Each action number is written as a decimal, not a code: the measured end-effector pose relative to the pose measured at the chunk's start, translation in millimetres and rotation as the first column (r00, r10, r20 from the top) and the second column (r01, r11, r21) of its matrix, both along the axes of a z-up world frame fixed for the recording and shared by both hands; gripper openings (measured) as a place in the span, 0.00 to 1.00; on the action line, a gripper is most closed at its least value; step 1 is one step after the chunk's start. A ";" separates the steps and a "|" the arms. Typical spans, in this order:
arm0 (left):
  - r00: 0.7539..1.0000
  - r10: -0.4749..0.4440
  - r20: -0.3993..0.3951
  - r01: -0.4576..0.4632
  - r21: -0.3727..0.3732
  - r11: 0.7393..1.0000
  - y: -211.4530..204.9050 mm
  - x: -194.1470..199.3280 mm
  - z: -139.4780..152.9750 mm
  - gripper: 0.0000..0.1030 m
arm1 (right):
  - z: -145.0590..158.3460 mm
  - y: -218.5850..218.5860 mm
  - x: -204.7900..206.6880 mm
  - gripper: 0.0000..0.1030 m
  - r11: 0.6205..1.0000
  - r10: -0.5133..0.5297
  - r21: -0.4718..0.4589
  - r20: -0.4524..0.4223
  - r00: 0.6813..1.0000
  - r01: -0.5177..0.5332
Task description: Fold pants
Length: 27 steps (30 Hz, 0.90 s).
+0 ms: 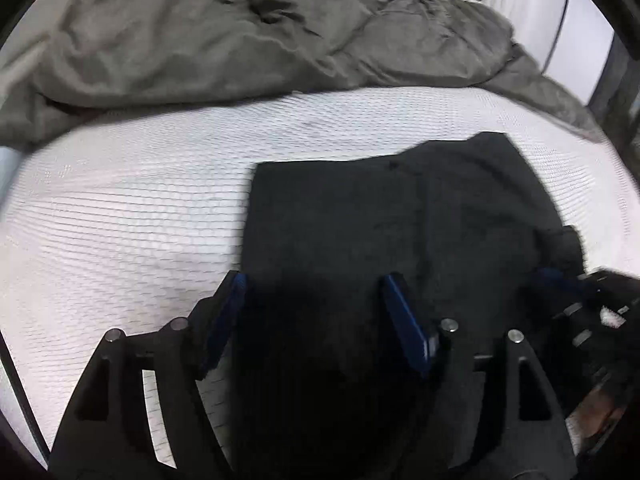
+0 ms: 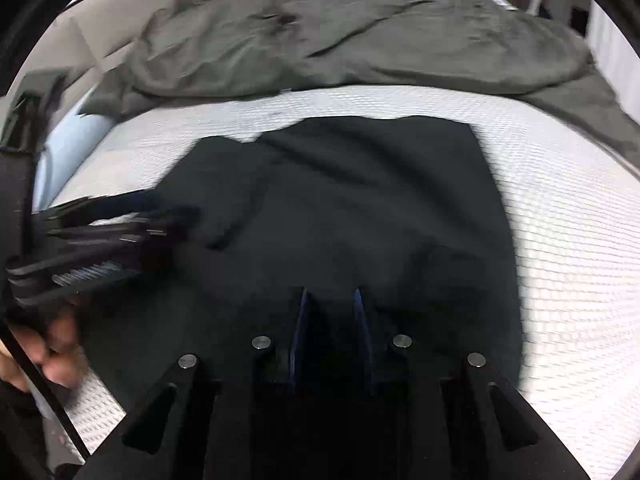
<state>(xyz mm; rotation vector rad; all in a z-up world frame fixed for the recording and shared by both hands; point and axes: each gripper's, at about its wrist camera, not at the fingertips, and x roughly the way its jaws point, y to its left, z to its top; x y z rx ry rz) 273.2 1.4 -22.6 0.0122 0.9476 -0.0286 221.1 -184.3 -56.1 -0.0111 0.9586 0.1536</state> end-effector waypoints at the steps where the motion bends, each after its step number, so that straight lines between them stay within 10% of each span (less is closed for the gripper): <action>1: 1.000 0.013 0.011 -0.013 0.026 1.000 3.8 -6.6 2.2 0.67 | 1.9 -9.5 -3.1 0.21 1.000 -0.007 0.024 0.004 1.000 0.007; 9: 0.995 -0.088 0.046 0.089 -0.020 0.996 -10.0 -64.5 10.0 0.64 | 26.5 14.4 -18.5 0.25 0.983 0.108 0.139 0.107 0.988 -0.122; 13: 0.999 -0.028 0.029 0.030 -0.076 0.997 3.2 -65.1 -5.6 0.66 | -9.3 27.8 -7.0 0.24 0.994 0.107 0.040 -0.008 0.994 -0.106; 22: 0.993 0.068 0.100 -0.049 -0.179 0.983 37.2 -138.2 15.7 0.68 | 21.7 -23.8 -65.3 0.27 0.991 0.072 0.101 0.140 0.988 -0.087; 27: 0.995 -0.021 0.099 0.024 -0.030 0.999 -5.6 -136.7 -10.0 0.68 | -5.7 7.3 -78.4 0.28 0.981 0.195 -0.017 0.103 0.975 -0.195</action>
